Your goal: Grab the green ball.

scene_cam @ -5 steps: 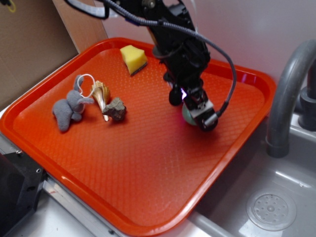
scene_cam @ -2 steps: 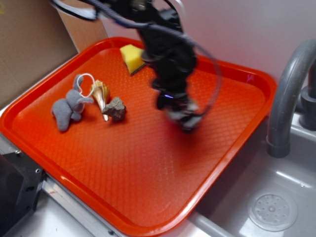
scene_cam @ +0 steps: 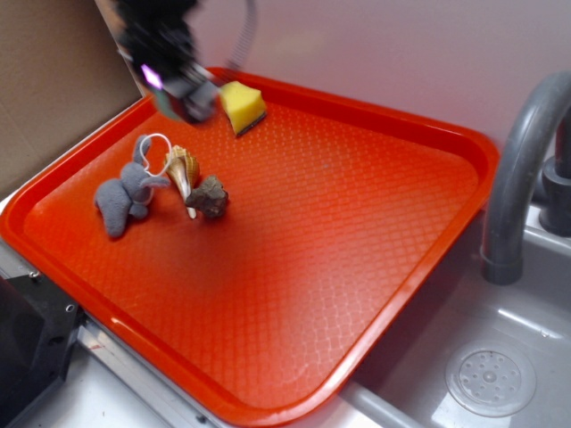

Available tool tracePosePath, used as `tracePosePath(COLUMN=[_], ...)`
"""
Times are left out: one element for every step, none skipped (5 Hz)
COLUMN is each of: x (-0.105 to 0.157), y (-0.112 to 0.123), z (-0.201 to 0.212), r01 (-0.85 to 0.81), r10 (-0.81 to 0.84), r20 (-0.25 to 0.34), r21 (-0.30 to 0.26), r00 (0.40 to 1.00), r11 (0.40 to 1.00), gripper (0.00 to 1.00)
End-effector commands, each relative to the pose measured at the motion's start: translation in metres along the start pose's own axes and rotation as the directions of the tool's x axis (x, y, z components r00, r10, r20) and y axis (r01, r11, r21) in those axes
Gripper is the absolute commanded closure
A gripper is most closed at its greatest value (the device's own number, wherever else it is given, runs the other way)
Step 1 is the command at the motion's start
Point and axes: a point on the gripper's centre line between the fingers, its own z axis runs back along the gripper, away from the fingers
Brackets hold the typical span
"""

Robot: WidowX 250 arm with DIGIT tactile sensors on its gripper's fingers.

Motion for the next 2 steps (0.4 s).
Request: tracePosePath(x=[-0.045, -0.042], y=[0.035, 0.027], z=[0.072, 0.057], r01=[-0.177, -0.202], r10=[0.199, 0.218], r20=[0.068, 0.071], r21=[-0.238, -0.189], r00=[0.978, 0.973], r11=[0.955, 0.961], gripper=[1.0, 1.0])
